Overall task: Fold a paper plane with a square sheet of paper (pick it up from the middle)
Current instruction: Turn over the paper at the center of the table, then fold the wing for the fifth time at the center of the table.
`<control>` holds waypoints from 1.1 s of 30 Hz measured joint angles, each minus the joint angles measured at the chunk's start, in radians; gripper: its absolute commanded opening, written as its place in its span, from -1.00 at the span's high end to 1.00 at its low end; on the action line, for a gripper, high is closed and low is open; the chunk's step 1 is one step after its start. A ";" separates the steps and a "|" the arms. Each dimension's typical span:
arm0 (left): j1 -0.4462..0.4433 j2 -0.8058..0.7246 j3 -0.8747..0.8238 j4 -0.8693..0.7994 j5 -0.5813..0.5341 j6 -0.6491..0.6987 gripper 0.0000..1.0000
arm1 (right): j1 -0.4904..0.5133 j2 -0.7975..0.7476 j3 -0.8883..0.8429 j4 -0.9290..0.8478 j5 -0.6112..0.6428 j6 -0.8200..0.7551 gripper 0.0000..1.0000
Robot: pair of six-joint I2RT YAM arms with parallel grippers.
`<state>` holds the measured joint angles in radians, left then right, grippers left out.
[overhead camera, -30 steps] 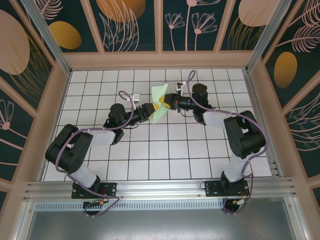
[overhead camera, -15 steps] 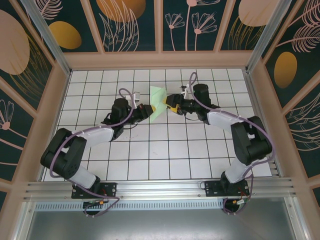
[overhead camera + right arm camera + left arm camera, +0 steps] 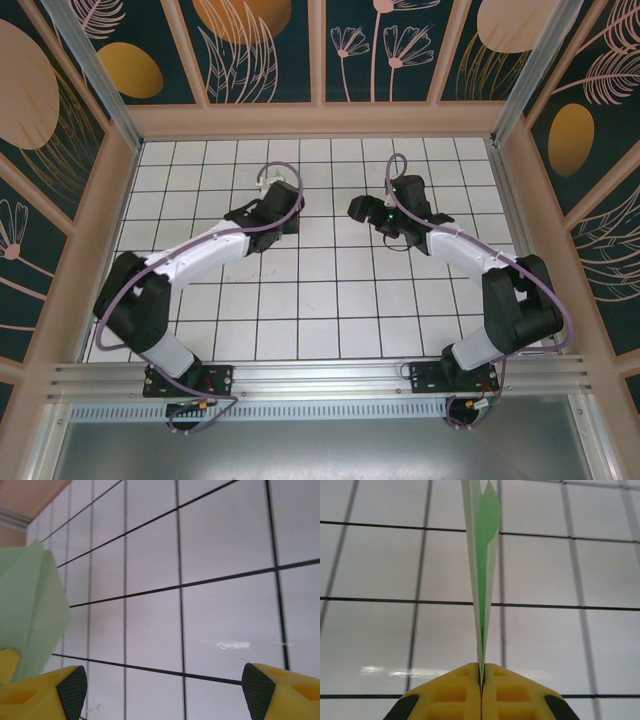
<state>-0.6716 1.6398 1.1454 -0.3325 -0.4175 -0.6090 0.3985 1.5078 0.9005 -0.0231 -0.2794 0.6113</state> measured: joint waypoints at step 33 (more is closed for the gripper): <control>0.251 -0.182 -0.346 0.374 0.391 -0.150 -0.97 | 0.285 0.187 0.076 0.041 0.072 0.141 0.27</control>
<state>-0.4206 1.4582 0.7994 0.0418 -0.0269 -0.7593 0.6838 1.6947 0.9764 0.0177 -0.2070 0.7521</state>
